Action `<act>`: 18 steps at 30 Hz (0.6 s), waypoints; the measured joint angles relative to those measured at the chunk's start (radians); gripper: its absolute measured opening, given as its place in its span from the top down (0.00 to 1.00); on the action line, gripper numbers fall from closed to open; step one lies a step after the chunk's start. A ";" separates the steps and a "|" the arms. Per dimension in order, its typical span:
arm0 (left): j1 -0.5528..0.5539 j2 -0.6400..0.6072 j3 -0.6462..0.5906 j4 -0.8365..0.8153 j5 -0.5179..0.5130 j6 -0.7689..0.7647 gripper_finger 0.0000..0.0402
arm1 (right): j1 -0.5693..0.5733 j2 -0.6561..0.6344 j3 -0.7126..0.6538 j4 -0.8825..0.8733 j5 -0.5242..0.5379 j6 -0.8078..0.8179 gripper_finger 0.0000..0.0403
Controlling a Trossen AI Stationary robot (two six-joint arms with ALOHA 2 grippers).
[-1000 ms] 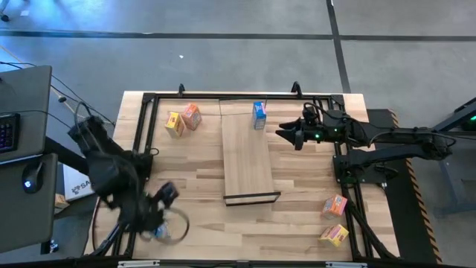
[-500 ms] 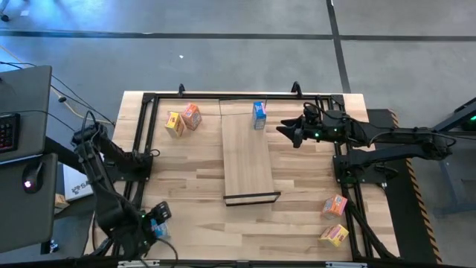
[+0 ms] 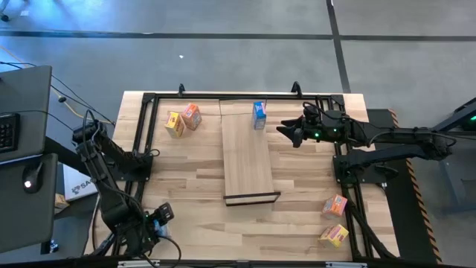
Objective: Stack cereal on shelf
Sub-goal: Put the blue cereal box on the shelf aligned with the other blue cereal box
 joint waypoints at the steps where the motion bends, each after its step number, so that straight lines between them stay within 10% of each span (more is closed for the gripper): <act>1: 0.000 0.000 -0.011 0.015 0.000 0.008 0.31 | 0.000 0.000 0.000 0.000 0.000 0.000 0.43; 18: 0.003 0.000 -0.154 0.166 0.033 0.023 0.31 | 0.000 0.000 0.000 -0.003 0.000 -0.001 0.43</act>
